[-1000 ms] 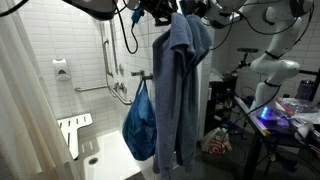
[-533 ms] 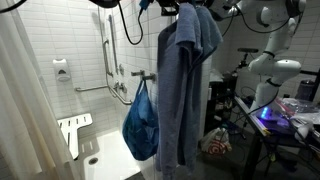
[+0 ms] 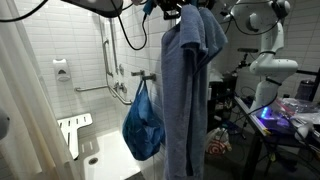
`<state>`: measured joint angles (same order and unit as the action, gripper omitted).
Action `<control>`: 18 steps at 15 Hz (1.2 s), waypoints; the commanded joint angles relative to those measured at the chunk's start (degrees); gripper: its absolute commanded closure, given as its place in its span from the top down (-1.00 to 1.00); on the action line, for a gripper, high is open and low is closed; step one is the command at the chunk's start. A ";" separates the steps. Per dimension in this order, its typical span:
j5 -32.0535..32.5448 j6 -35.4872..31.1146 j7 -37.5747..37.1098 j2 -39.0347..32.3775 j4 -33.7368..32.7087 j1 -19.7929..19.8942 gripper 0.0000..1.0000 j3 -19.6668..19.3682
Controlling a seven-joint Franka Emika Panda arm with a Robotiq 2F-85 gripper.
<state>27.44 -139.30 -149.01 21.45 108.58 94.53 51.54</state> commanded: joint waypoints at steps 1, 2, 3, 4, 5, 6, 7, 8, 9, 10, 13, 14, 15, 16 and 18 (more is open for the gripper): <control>-5.22 -7.18 0.00 6.91 2.75 12.91 -0.97 10.30; -6.68 -7.91 0.00 8.80 2.74 15.57 -0.97 12.40; -8.17 -8.35 0.00 10.78 2.80 17.64 -0.97 13.88; -9.59 -8.57 0.00 12.52 2.68 19.45 -0.97 15.22; -10.76 -8.61 0.00 14.13 2.57 20.76 -0.97 16.04; -12.10 -8.76 0.00 15.65 2.37 22.21 -0.97 16.96; -13.85 -8.82 0.00 17.57 2.36 23.48 -0.97 17.51; -18.12 -8.85 0.00 21.22 2.14 26.24 -0.97 18.49; -21.12 -8.49 0.04 23.38 2.04 27.41 -0.97 18.80; -24.01 -8.17 0.16 25.33 1.79 28.61 -0.97 19.33; -28.97 -7.33 0.11 30.11 1.57 30.50 -0.97 19.70; -29.52 -7.15 -0.51 30.82 1.46 30.73 -0.97 20.00; -30.06 -7.00 -0.69 31.65 1.47 30.95 -0.97 19.91; -31.70 -6.94 -0.22 33.06 1.35 31.61 -0.97 20.16; -33.40 -6.78 -0.25 34.85 1.55 31.90 -0.97 20.23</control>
<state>-2.01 -143.32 -148.78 54.39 111.54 123.64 69.09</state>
